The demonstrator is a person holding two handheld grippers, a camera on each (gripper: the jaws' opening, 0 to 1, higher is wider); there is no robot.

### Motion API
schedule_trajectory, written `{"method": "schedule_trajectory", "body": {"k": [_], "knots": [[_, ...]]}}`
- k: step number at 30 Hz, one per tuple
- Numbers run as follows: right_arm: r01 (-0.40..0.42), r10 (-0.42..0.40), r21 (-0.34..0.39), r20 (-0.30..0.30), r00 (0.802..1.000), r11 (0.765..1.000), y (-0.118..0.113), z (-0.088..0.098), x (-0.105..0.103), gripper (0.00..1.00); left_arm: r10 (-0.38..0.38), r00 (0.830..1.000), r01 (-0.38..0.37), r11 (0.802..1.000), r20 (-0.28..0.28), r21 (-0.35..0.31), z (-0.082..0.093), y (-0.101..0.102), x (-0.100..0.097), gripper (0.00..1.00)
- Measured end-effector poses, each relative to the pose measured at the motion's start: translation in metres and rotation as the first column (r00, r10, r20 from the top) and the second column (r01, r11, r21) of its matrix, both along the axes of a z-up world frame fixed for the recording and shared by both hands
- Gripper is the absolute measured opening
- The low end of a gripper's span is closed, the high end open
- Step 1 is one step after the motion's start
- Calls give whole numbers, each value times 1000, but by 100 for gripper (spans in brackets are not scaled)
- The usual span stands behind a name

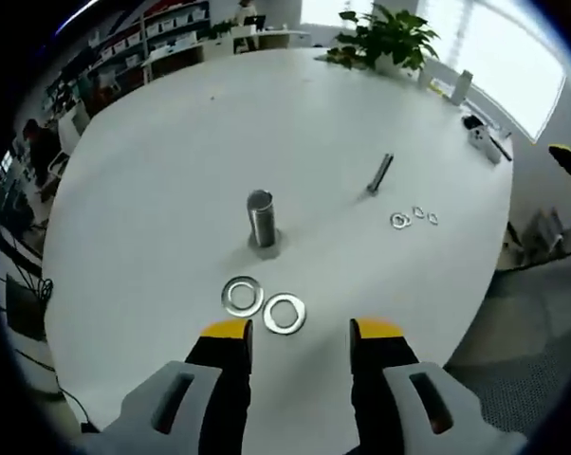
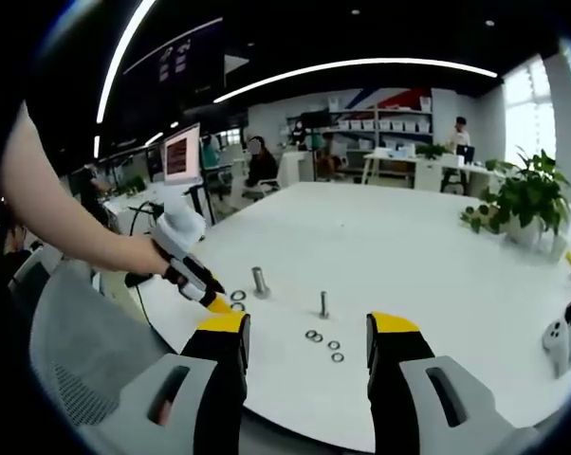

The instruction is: Place the washer onto the threaded stud by aligning its center hole with the stud, sliding it down to the base, and recovering from edge contact or off-axis alignment until the washer reaches the visible bottom stop.

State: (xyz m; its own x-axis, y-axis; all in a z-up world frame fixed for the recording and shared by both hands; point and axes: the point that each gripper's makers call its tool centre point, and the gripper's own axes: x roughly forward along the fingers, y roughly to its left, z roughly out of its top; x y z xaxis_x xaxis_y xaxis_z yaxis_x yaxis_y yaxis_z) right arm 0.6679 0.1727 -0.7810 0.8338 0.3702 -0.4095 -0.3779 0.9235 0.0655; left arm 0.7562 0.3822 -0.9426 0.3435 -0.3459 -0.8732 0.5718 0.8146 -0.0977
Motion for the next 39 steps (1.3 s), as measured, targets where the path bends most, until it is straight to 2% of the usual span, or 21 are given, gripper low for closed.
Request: {"method": "schedule_trajectory", "body": {"k": [10,16,21,25,27,30,31,36,39], "knots": [[5,-5,6,5,1000,1000,-1,1,0,52,-41,999,43,998,-31,51,-15,-4,2,35],[5,-5,7,5,1000,1000,-1,1,0,51,-37,998,40,997,-46,60,-18,-6,4,33],[12,-12,8,8,1000,1000,-3,1,0,51,-58,996,65,993,-67,97,-24,-3,3,32],[16,-16,11,11,1000,1000,-4,2,0,51,-68,996,74,992,-62,104,-24,-2,4,31],[16,-16,6,10,1000,1000,-4,2,0,51,-101,993,108,986,-59,126,-24,-2,5,29],[19,-19,6,12,1000,1000,-5,2,1,50,-171,983,180,967,-62,180,-25,0,5,27],[22,-22,7,15,1000,1000,-6,2,1,50,-162,985,171,971,-66,169,-25,-3,5,27],[21,-21,5,11,1000,1000,-6,2,0,50,-188,979,199,964,-78,178,-25,-4,6,26],[28,-28,9,15,999,1000,-7,3,1,49,-188,976,206,959,-107,196,-25,-5,7,26]]}}
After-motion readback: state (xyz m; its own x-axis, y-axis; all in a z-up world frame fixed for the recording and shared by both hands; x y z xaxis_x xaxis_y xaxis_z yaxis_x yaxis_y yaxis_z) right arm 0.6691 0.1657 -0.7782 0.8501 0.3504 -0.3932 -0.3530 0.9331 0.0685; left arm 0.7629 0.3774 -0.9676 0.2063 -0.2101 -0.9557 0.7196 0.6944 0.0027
